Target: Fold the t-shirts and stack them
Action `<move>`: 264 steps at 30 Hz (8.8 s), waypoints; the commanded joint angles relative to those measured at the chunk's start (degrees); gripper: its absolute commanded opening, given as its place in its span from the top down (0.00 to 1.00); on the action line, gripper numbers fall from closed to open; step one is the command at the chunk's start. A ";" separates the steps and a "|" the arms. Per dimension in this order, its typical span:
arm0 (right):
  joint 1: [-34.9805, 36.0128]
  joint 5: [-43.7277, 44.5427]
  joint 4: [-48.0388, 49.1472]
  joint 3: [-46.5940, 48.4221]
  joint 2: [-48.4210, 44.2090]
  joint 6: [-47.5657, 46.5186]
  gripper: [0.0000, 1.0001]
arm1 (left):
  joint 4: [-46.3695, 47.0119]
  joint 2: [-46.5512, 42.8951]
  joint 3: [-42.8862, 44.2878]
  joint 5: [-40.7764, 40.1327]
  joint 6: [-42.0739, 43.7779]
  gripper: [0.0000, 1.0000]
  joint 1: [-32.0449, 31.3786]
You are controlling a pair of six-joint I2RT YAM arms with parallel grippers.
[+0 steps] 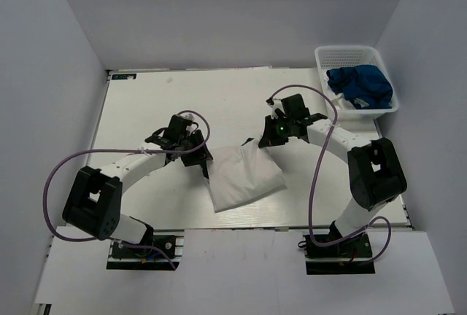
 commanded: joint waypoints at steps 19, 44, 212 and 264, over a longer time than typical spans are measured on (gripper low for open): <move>-0.10 0.25 2.81 -2.34 -5.50 0.59 1.00 | 6.99 2.32 3.58 3.05 2.39 1.00 -0.23; -0.36 1.46 9.47 2.83 -1.38 -0.46 1.00 | 7.33 -17.13 -10.05 -18.37 -5.78 1.00 0.82; -0.71 10.70 16.00 -8.94 -25.37 -4.50 0.10 | -24.12 47.91 55.66 -32.62 31.02 0.92 13.38; -0.80 9.47 5.80 -6.20 -33.08 -3.01 0.10 | -20.11 34.95 70.24 -12.36 29.82 0.00 32.64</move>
